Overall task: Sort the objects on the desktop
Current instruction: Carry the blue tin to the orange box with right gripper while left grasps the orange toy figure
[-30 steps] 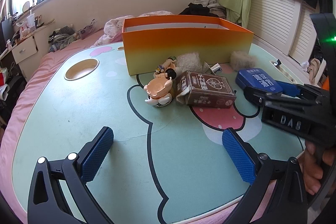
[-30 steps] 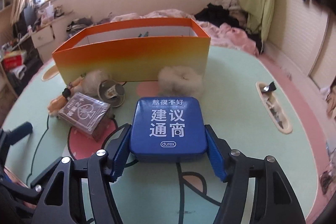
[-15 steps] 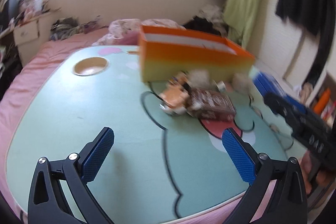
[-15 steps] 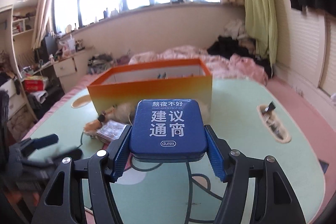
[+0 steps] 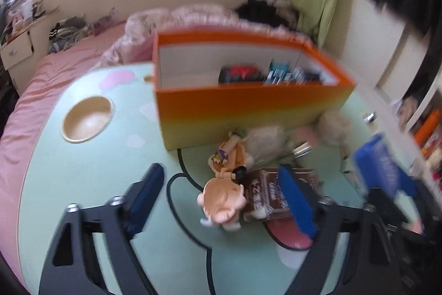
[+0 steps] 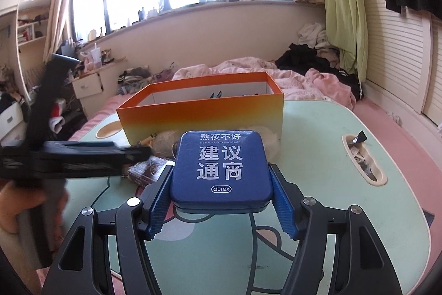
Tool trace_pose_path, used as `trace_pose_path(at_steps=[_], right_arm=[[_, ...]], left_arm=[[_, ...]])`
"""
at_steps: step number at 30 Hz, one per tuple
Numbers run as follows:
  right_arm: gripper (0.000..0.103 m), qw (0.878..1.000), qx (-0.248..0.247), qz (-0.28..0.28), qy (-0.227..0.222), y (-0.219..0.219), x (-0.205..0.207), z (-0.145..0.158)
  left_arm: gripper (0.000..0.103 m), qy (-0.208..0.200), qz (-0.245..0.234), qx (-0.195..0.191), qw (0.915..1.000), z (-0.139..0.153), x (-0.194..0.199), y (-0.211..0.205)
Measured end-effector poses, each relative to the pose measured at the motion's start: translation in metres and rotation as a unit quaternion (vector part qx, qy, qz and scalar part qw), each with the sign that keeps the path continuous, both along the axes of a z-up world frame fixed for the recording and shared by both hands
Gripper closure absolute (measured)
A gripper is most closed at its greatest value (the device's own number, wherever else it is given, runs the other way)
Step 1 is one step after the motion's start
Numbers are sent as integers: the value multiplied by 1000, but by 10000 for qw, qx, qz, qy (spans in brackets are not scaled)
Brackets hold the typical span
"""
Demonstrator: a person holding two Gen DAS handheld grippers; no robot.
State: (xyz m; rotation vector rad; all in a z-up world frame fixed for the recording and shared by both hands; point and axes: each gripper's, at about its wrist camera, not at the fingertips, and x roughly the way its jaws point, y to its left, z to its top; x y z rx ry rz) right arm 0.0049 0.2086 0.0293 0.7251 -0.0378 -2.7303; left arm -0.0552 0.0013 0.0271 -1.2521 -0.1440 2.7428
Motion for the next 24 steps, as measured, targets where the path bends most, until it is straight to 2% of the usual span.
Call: trace_pose_path(at_steps=[2, 4, 7, 10, 12, 13, 14, 15, 16, 17, 20, 22, 24], right_arm=[[37, 10000, -3, -6, -7, 0, 0, 0], [37, 10000, -10, -7, -15, 1, 0, -1], [37, 10000, -39, -2, -49, 1, -1, -1], [37, 9999, -56, 6, -94, 1, -2, -2], [37, 9999, -60, 8, -106, 1, -2, -3], [37, 9999, -62, 9, -100, 1, -2, -2], [37, 9999, -62, 6, -101, 1, -2, -2], [37, 9999, -67, 4, -99, 1, -2, -3], [37, 9999, -75, 0, -96, 1, -2, -3], [37, 9999, -81, 0, -93, 2, -2, -3], [37, 9999, -121, 35, -71, 3, -3, -1], [37, 9998, -206, 66, -38, 6, -4, 4], [37, 9996, -244, 101, 99, 7, -8, 17]], left_arm=[[44, 3, 42, 433, 9991, 0, -2, -7], [69, 17, -65, 795, 9968, -1, 4, -14], [69, 36, 12, 745, 9972, -3, 12, -26], [70, -28, 260, 917, 9954, -8, 15, -44], [70, -31, 264, 685, 9973, -6, 15, -41], [69, 4, 214, 242, 9995, -5, 14, -31], [69, 54, 201, -68, 9998, -6, 15, -23], [69, 106, 215, -550, 9982, -8, 14, -10], [69, 157, 223, -784, 9966, -9, 14, -4], [69, 178, 218, -814, 9963, -9, 15, -3], [70, 136, -19, 69, 9999, -5, 17, -14], [70, 355, 68, 634, 9973, 6, 24, -28], [70, 615, 118, 681, 9957, 24, 29, -31]])
